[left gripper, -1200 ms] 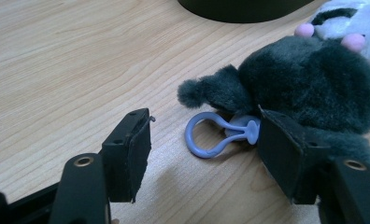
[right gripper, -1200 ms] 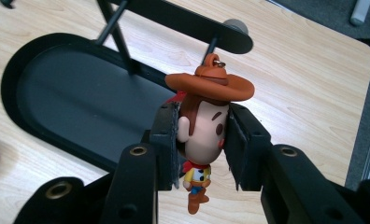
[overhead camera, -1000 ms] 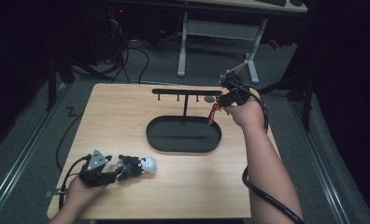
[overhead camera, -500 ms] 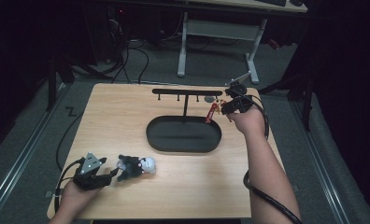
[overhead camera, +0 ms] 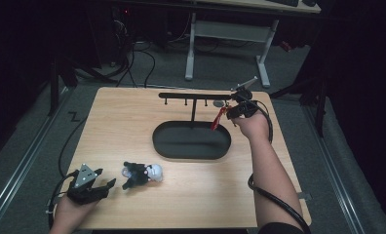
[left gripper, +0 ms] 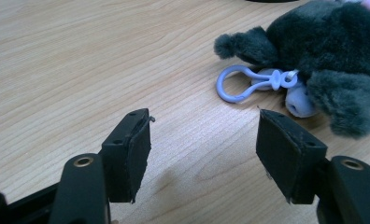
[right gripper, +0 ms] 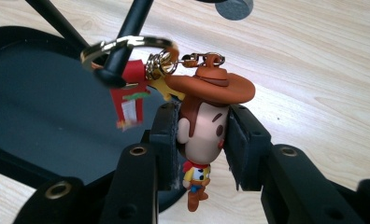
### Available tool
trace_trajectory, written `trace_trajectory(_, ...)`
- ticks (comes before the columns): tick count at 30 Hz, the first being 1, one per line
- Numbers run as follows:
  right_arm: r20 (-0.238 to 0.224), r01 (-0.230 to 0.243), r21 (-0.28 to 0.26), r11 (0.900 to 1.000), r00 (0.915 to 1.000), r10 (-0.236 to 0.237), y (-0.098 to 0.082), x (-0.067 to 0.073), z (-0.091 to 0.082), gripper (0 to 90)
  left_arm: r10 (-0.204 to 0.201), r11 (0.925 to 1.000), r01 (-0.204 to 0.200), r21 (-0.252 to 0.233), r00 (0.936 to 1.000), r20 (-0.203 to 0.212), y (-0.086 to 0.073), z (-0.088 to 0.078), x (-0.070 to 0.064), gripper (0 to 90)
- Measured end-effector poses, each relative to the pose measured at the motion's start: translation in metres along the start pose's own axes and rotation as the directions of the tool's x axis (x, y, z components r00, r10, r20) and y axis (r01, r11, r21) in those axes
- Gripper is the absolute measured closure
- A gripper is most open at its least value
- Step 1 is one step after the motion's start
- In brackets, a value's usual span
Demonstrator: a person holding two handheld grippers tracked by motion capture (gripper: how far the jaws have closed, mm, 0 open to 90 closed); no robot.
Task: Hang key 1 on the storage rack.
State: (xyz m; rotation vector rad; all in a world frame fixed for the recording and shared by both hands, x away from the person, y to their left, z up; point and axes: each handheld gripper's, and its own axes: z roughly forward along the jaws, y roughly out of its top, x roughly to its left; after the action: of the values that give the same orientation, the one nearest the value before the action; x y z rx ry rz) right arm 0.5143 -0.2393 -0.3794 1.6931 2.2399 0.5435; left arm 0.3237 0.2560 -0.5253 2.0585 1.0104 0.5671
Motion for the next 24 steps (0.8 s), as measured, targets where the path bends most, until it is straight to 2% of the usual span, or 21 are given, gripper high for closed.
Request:
trace_trajectory(3,-0.012,-0.006,-0.004,1.000,0.9999,0.005,-0.001,0.001,0.005,65.9,0.005,1.0000,-0.005,0.000,1.0000,0.002,0.000,0.000,-0.001,35.8)
trace_trajectory(4,-0.035,-0.014,-0.011,1.000,0.9993,0.014,-0.004,0.001,0.008,60.1,0.006,1.0000,-0.006,-0.004,1.0000,0.001,0.001,0.001,-0.002,35.8)
trace_trajectory(7,-0.046,-0.033,0.001,0.999,0.9984,0.033,-0.007,0.001,0.012,49.0,0.013,0.9999,-0.013,-0.004,0.9999,0.006,0.002,0.002,-0.003,35.8)
trace_trajectory(10,-0.038,-0.033,-0.002,0.999,0.9987,0.033,-0.011,-0.001,0.012,47.3,0.016,0.9999,-0.016,-0.006,0.9999,0.007,0.003,0.002,-0.003,35.8)
trace_trajectory(12,-0.049,-0.054,-0.007,0.998,0.9974,0.054,-0.018,-0.003,0.011,45.8,0.017,0.9997,-0.017,-0.016,0.9998,0.008,0.005,0.003,-0.004,35.8)
trace_trajectory(19,-0.060,-0.060,-0.020,0.998,0.9965,0.059,-0.037,-0.004,0.010,44.0,0.025,0.9996,-0.024,-0.016,0.9995,0.020,0.008,0.005,-0.006,35.6)
trace_trajectory(22,-0.082,-0.056,-0.024,0.998,0.9952,0.054,-0.058,0.001,0.013,42.1,0.016,0.9995,-0.015,-0.030,0.9995,0.029,0.011,0.006,-0.007,35.5)
trace_trajectory(23,-0.082,-0.056,-0.024,0.998,0.9952,0.054,-0.058,0.001,0.013,42.1,0.007,0.9993,-0.005,-0.038,0.9993,0.037,0.012,0.006,-0.008,35.5)
trace_trajectory(24,-0.098,-0.054,-0.026,0.998,0.9939,0.051,-0.069,0.003,0.014,41.2,-0.010,0.9986,0.013,-0.050,0.9986,0.052,0.013,0.006,-0.008,35.5)
